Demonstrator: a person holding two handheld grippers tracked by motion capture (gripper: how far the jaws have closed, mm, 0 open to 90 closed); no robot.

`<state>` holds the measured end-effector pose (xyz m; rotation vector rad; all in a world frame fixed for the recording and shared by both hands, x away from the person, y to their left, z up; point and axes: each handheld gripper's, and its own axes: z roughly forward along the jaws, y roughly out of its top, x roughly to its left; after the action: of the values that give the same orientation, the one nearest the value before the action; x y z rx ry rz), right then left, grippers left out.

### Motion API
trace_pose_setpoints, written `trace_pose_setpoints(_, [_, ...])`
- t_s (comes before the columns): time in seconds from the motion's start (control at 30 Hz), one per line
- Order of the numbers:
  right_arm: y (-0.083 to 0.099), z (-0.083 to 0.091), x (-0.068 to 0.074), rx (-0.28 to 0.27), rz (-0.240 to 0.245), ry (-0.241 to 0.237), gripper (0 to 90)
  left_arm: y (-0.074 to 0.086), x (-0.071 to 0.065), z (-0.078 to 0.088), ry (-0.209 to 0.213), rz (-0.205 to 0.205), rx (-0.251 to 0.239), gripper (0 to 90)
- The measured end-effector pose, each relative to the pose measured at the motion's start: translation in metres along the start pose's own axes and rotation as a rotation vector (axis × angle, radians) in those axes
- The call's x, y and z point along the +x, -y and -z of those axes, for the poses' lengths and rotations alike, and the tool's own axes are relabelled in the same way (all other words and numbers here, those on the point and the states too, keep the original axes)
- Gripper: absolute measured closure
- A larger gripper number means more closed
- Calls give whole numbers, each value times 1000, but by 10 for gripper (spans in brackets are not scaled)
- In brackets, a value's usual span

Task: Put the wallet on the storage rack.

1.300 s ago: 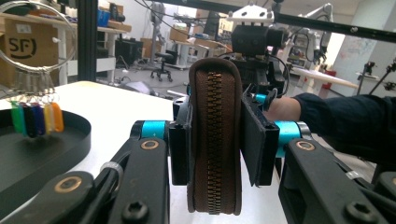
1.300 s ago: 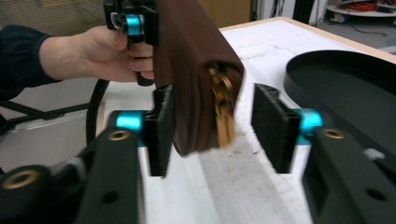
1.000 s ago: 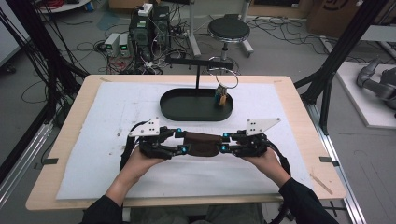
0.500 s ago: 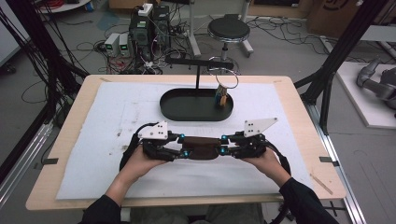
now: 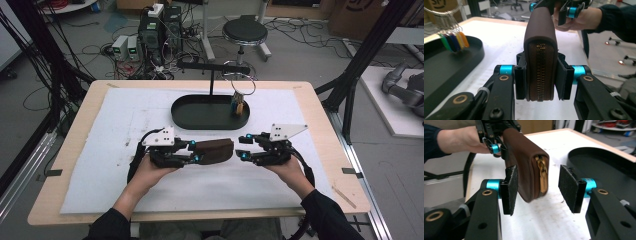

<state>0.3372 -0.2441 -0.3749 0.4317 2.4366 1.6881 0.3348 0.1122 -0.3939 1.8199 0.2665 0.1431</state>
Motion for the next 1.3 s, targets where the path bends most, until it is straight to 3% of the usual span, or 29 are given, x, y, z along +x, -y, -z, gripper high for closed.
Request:
trace_pose_setpoints(0.17, [3, 7, -6, -6, -23, 104, 474, -1, 2, 3, -48, 0, -25, 665])
trace_pose_setpoints(0.37, [10, 18, -17, 9, -96, 301, 474, -5, 5, 7, -132, 14, -54, 666])
trace_pose_setpoints(0.53, [14, 26, -23, 7, -142, 411, 455, -9, 12, 8, -228, 20, -29, 668])
trace_pose_setpoints(0.8, [17, 30, -27, 21, -145, 462, 455, -20, 26, -4, -335, 14, 10, 670])
trace_pose_setpoints(0.97, [19, 32, -28, 23, -155, 468, 455, -23, 36, -13, -407, 13, 31, 670])
trace_pose_setpoints(1.3, [21, 36, -33, 25, -161, 485, 455, -24, 68, -25, -477, 76, 7, 670])
